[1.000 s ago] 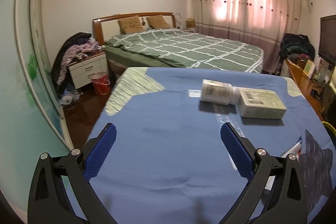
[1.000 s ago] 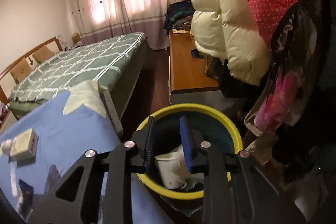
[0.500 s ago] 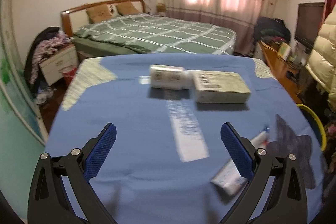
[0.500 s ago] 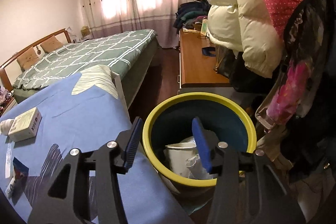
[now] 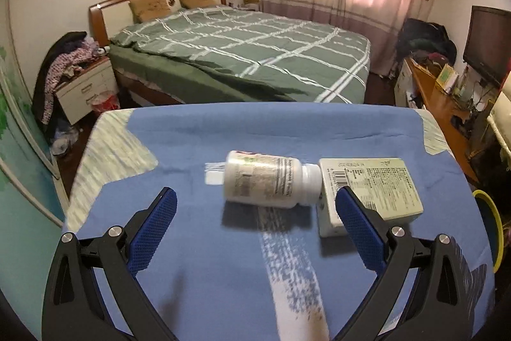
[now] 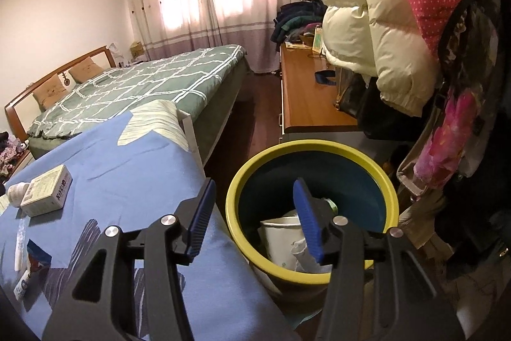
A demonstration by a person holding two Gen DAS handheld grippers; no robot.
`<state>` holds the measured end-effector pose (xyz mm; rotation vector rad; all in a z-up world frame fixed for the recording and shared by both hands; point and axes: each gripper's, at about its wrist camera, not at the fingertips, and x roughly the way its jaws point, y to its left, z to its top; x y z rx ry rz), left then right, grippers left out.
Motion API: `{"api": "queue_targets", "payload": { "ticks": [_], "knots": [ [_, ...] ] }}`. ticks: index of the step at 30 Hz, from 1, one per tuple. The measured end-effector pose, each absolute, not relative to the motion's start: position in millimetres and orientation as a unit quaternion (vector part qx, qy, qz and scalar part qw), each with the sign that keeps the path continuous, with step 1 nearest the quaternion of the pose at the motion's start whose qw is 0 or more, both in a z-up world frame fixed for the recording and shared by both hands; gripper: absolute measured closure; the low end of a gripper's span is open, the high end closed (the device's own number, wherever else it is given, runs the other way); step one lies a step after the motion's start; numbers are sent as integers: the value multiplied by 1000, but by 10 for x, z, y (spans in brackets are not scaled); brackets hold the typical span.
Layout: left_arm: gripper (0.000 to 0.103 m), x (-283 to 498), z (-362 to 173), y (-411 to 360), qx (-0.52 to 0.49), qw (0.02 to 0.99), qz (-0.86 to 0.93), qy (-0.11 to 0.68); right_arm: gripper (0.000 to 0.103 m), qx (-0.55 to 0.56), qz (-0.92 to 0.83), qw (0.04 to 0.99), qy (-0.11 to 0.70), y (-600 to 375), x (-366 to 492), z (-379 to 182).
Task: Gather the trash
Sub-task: 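Reach the left tool to the white supplement bottle and grasp it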
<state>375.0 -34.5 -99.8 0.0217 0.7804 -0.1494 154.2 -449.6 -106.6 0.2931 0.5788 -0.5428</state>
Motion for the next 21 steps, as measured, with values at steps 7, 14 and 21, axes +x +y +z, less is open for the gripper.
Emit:
{"api": "queue_targets", "payload": {
  "ticks": [7, 14, 21],
  "knots": [
    [5, 4056, -1148, -465, 20, 914, -79, 396, 54, 143, -260, 911, 288, -4501, 1579, -1077],
    [5, 4292, -1263, -528, 38, 910, -80, 405, 54, 143, -259, 910, 290, -4499, 1589, -1084],
    [5, 4504, -1298, -551, 38, 903, -100, 417, 54, 143, -259, 910, 290, -4498, 1593, -1090]
  ]
}}
